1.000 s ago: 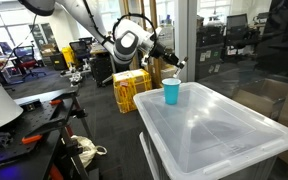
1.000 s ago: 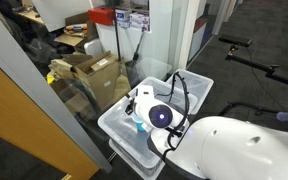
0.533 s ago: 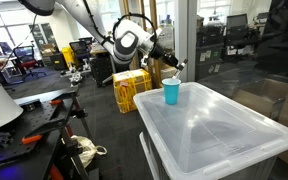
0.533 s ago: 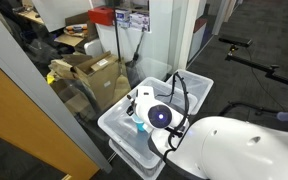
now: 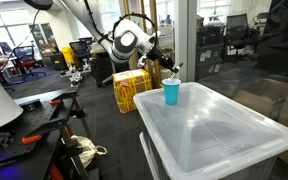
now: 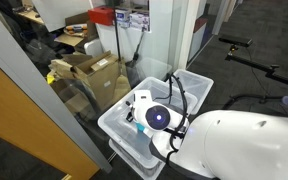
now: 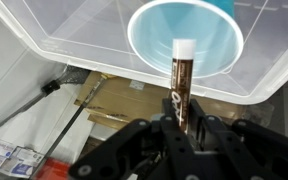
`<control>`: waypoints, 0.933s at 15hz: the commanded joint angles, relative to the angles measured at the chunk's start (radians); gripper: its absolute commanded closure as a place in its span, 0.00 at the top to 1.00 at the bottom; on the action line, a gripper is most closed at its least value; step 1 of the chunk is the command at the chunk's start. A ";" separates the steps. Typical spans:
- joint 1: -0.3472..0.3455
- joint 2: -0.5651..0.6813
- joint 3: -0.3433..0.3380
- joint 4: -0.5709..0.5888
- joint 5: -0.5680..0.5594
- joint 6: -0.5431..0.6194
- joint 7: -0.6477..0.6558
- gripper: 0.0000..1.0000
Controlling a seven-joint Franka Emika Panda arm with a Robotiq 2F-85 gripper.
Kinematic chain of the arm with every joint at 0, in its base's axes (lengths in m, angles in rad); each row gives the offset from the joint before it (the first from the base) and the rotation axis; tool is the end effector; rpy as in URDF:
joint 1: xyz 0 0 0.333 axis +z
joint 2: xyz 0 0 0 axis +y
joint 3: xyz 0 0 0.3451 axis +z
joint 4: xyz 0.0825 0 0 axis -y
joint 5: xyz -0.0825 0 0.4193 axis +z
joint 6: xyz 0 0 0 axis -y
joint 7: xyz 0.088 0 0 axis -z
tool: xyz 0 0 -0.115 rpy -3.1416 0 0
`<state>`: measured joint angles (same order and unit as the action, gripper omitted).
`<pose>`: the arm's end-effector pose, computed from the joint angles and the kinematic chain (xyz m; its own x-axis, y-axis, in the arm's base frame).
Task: Put the brown marker inside the cup
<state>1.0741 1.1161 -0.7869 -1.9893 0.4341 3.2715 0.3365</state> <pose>0.6315 0.1644 0.0891 0.7630 0.1176 0.6357 -0.1265 -0.9371 0.3252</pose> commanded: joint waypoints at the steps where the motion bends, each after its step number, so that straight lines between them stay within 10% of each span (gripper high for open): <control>1: -0.032 -0.084 0.031 -0.031 -0.048 -0.045 -0.034 0.05; 5: -0.045 -0.094 0.038 -0.032 -0.073 -0.073 -0.027 0.05; 6: -0.048 -0.098 0.039 -0.032 -0.079 -0.081 -0.026 0.44; 14: -0.052 -0.110 0.034 -0.030 -0.110 -0.118 -0.011 0.98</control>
<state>1.0374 1.0647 -0.7645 -1.9985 0.3615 3.1893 0.3361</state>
